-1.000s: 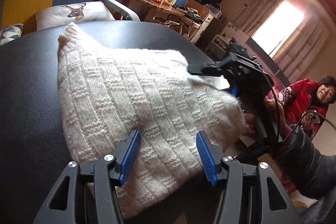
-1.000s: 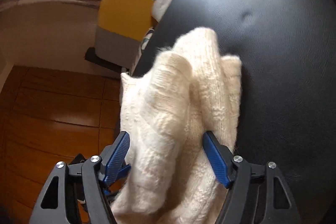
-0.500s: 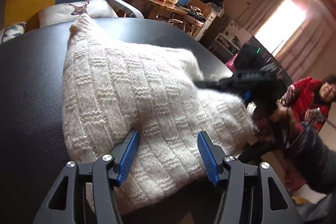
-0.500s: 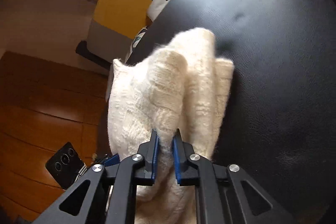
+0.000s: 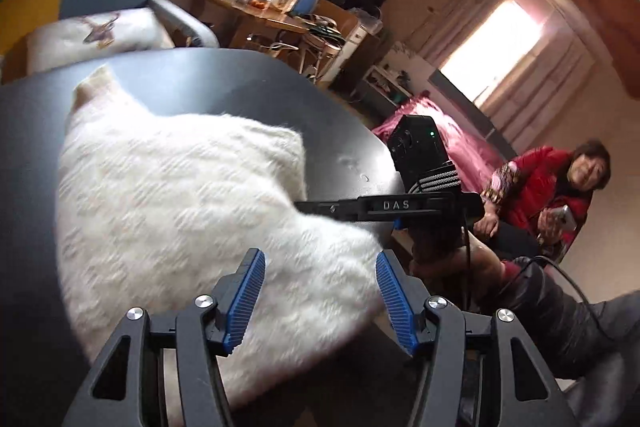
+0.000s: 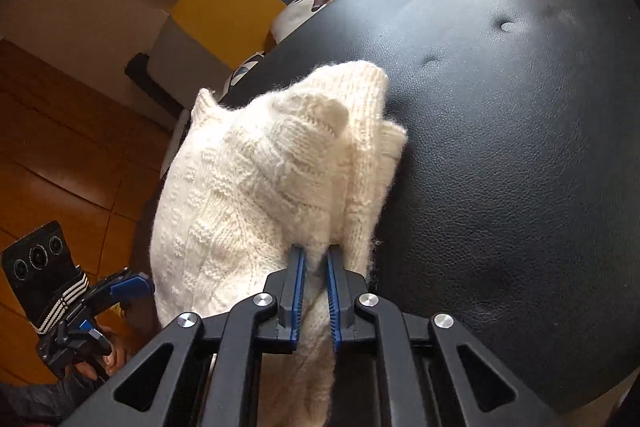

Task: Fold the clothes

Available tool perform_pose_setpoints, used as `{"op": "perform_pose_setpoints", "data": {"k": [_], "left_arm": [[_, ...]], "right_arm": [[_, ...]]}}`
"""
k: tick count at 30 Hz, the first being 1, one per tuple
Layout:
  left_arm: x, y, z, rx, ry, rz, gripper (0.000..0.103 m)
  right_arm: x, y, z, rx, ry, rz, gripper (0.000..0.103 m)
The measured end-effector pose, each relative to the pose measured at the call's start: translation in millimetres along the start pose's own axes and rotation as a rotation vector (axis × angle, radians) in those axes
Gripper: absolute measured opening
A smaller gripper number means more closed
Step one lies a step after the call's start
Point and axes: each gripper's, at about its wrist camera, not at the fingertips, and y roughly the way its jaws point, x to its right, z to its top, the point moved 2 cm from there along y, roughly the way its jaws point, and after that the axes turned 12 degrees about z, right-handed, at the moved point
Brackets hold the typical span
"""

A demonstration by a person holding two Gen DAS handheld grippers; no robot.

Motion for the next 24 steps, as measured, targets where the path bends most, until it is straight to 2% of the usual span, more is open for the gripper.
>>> {"op": "perform_pose_setpoints", "data": {"k": [2, 5, 9, 10, 12, 16, 18, 19, 24], "left_arm": [[11, 25, 4, -0.053, 0.028, -0.017, 0.059], [36, 57, -8, -0.128, 0.139, 0.032, 0.058], [62, 68, -25, -0.111, 0.321, 0.143, 0.059], [65, 68, -27, -0.104, 0.339, 0.160, 0.060], [66, 68, -28, -0.091, 0.344, 0.175, 0.061], [60, 54, -17, -0.048, 0.261, 0.147, 0.063], [56, 37, -11, -0.011, 0.226, 0.137, 0.063], [54, 29, -7, 0.008, 0.210, 0.132, 0.064], [24, -16, 4, 0.116, 0.098, 0.136, 0.068]], "right_arm": [[9, -3, -4, 0.010, 0.032, 0.053, 0.009], [14, -6, -6, 0.020, 0.042, 0.076, 0.008], [15, -4, -7, 0.020, 0.032, 0.080, 0.009], [14, -3, -9, 0.020, 0.032, 0.083, 0.009], [10, -7, -8, 0.021, 0.022, 0.069, 0.009], [-1, -16, -4, 0.026, -0.002, 0.034, 0.019], [-6, -21, -2, 0.028, -0.014, 0.017, 0.020], [-13, -27, 0, 0.041, -0.039, 0.000, 0.023], [-60, -53, 15, 0.119, -0.217, -0.084, 0.023]]}}
